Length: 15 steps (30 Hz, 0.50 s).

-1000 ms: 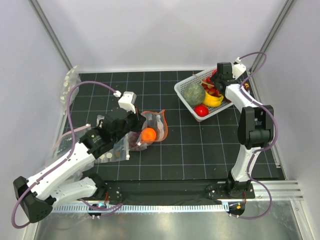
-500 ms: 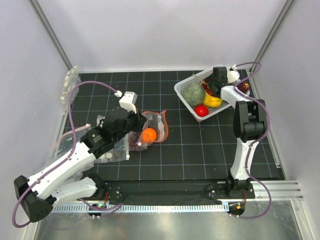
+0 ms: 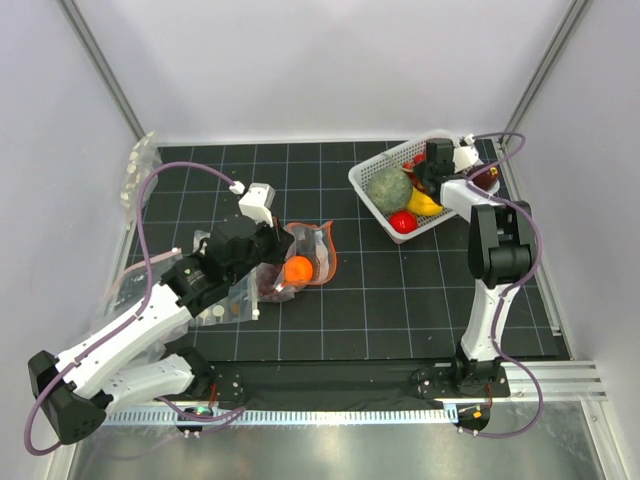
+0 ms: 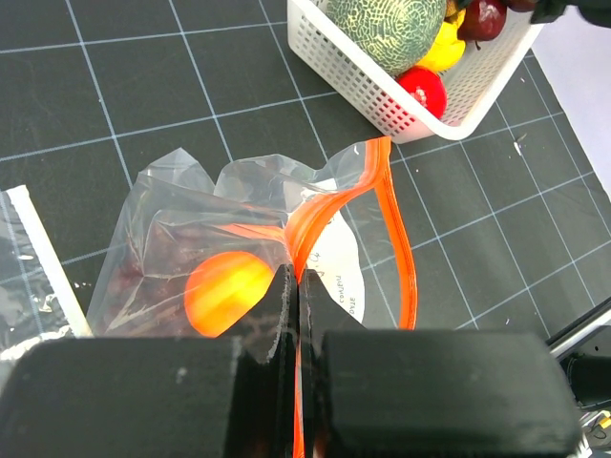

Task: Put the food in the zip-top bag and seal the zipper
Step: Pick up the fake fruit from the bin.

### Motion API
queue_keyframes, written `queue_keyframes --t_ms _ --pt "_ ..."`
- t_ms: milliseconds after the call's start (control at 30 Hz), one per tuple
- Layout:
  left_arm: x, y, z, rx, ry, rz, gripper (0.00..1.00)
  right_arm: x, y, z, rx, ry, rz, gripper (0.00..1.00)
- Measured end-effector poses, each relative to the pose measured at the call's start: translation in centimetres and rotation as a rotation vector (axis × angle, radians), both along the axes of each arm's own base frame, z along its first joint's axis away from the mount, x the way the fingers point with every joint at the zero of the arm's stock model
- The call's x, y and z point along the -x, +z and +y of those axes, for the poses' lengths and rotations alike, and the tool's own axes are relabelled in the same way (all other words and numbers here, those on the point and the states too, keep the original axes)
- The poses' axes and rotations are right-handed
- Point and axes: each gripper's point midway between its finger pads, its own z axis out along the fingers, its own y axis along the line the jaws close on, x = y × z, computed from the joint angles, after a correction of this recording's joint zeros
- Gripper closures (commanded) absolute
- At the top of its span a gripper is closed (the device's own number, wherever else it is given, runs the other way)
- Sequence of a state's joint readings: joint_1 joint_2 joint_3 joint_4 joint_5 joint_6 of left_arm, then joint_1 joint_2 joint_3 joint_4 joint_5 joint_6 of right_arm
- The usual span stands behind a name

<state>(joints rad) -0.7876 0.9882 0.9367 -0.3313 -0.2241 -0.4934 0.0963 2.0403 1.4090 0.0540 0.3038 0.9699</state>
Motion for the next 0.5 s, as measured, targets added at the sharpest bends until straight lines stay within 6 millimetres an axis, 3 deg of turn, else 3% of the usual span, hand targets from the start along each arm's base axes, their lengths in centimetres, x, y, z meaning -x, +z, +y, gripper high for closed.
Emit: queue_keyframes --t_ms 500 --pt "0.0 0.0 0.0 0.000 0.000 0.000 1.00 1.2 10.1 0.0 0.081 0.076 -0.215 0.99"
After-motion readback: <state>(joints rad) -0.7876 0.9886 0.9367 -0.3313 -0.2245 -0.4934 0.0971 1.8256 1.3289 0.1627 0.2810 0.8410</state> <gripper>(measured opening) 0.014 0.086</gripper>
